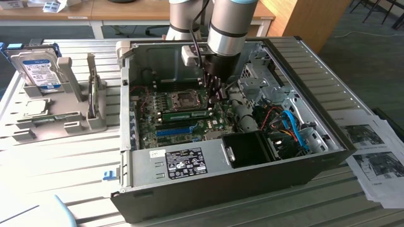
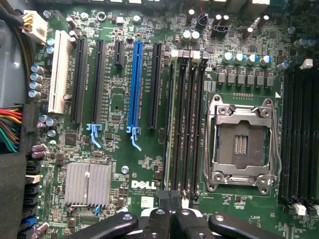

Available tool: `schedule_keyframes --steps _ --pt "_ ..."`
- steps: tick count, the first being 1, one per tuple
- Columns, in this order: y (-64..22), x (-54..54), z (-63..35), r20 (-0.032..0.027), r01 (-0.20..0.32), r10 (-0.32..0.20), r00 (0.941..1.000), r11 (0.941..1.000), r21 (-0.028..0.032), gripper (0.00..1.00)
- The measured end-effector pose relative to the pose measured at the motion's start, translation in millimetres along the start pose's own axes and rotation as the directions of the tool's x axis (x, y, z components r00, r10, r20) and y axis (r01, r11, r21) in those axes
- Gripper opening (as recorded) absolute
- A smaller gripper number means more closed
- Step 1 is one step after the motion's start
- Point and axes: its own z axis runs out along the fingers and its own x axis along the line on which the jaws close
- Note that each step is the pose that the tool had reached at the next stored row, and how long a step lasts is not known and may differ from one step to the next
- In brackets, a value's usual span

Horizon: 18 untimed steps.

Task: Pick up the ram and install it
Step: 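Press down the ram until it locks into place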

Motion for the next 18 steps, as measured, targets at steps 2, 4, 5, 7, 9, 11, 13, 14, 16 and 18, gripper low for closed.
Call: schedule_keyframes --steps 2,4,5,7,9,11,13,14,16,18 --pt "0.0 0.0 0.0 0.0 0.0 0.0 1.0 1.0 0.0 0.09" --pt "0.0 0.0 -0.1 -0.0002 0.0 0.0 1.0 1.0 -0.0001 0.09" --pt "0.0 0.0 -0.1 -0.0002 0.0 0.0 1.0 1.0 -0.0001 0.09" --pt "0.0 0.0 -0.1 -0.0002 0.0 0.0 1.0 1.0 -0.0001 0.09" --pt "0.0 0.0 -0.1 -0.0002 0.0 0.0 1.0 1.0 -0.0001 0.09" --pt "0.8 0.0 -0.1 -0.0002 0.0 0.0 1.0 1.0 -0.0002 0.09" --pt "5.2 -0.2 0.1 -0.0005 0.0 0.0 1.0 1.0 -0.0002 0.09" --pt "8.6 -0.3 0.4 -0.0004 0.0 0.0 1.0 1.0 -0.0002 0.09" --pt "16.7 -0.7 1.0 -0.0001 0.0 0.0 1.0 1.0 -0.0001 0.09" --pt "24.7 -1.1 1.5 0.0001 0.0 0.0 1.0 1.0 0.0 0.09"
